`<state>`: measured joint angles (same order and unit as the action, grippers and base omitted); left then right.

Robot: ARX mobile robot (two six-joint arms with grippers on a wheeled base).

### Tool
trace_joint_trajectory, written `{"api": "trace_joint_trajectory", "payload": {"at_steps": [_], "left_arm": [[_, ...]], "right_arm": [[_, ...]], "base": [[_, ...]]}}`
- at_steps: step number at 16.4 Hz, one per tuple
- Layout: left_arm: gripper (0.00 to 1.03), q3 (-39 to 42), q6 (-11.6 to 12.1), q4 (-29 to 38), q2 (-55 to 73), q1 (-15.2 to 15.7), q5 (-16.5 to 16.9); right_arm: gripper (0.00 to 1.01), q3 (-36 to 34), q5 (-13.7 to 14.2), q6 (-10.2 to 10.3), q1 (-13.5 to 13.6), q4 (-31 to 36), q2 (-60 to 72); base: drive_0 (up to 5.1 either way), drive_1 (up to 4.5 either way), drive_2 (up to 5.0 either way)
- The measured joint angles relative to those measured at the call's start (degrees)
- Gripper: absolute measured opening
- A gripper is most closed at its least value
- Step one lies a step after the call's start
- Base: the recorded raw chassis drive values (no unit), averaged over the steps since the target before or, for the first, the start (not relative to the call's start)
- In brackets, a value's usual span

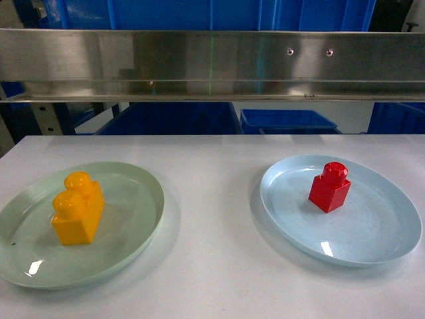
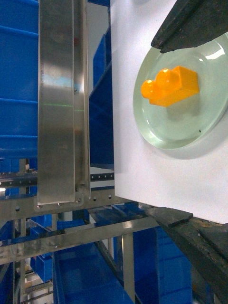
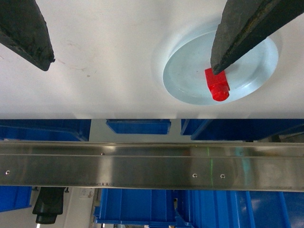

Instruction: Sort and place red and yellow blocks in left bins

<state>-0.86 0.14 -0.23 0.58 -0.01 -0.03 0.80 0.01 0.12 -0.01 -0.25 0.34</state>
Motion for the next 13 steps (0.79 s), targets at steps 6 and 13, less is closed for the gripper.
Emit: {"api": "trace_joint_trajectory", "payload": {"at_steps": [6,13], "left_arm": [[0.98,0.0,0.0,0.0,0.0,0.0,0.0],[0.98,-22.6,-1.3,13.6,47.4,-1.6,4.8]], "right_arm": [[0.98,0.0,0.0,0.0,0.0,0.0,0.0],[0.98,23.3,-6.4,6.8,4.0,24.5,53.1]], "base": [[0.0,0.00,0.0],[0.0,0.00,0.0]]}}
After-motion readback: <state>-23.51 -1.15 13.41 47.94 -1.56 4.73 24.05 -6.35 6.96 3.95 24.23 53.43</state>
